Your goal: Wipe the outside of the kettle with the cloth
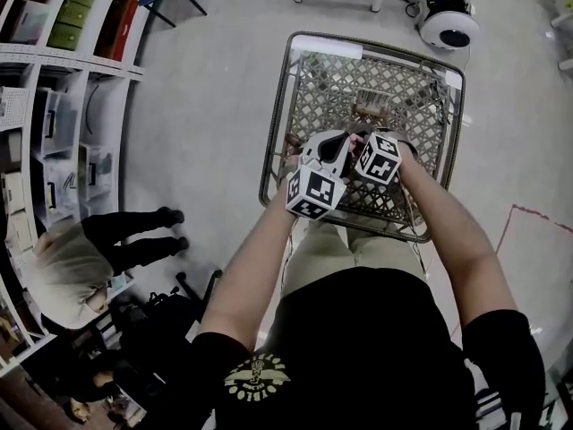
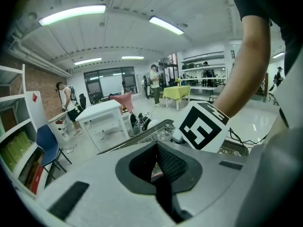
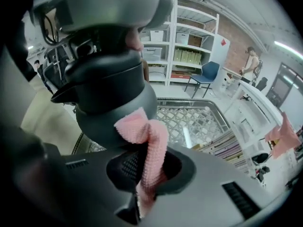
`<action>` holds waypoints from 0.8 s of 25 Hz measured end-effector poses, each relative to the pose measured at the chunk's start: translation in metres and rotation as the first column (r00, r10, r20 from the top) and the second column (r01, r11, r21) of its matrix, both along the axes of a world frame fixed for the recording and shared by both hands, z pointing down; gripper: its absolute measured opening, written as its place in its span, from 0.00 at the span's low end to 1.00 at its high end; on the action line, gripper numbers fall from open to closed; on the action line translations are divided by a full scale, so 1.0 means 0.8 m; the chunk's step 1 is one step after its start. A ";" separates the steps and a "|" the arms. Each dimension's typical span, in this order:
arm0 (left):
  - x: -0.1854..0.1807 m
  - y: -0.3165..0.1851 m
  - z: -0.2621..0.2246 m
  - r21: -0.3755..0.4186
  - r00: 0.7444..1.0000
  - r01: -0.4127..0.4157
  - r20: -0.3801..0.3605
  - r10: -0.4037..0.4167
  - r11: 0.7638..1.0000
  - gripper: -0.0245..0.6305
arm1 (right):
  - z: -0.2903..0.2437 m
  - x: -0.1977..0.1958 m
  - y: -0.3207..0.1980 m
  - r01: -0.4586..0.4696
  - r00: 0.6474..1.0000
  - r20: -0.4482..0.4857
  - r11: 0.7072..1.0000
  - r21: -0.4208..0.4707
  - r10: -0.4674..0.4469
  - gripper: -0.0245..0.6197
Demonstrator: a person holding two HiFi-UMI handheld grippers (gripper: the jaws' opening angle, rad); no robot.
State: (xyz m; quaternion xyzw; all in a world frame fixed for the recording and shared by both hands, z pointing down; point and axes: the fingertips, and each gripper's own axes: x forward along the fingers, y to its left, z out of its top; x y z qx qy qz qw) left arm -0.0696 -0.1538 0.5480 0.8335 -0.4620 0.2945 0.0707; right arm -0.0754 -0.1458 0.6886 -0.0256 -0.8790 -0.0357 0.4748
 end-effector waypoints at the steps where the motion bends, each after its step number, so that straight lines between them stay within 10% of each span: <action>1: 0.000 0.000 0.001 0.000 1.000 -0.001 -0.001 0.001 1.000 0.03 | 0.005 0.003 0.003 -0.009 1.000 -0.001 1.000 -0.002 0.009 0.08; 20: 0.003 0.005 0.002 -0.032 0.998 -0.066 -0.018 0.066 0.997 0.03 | 0.034 0.018 0.146 -0.163 0.986 -0.047 0.981 -0.107 0.159 0.08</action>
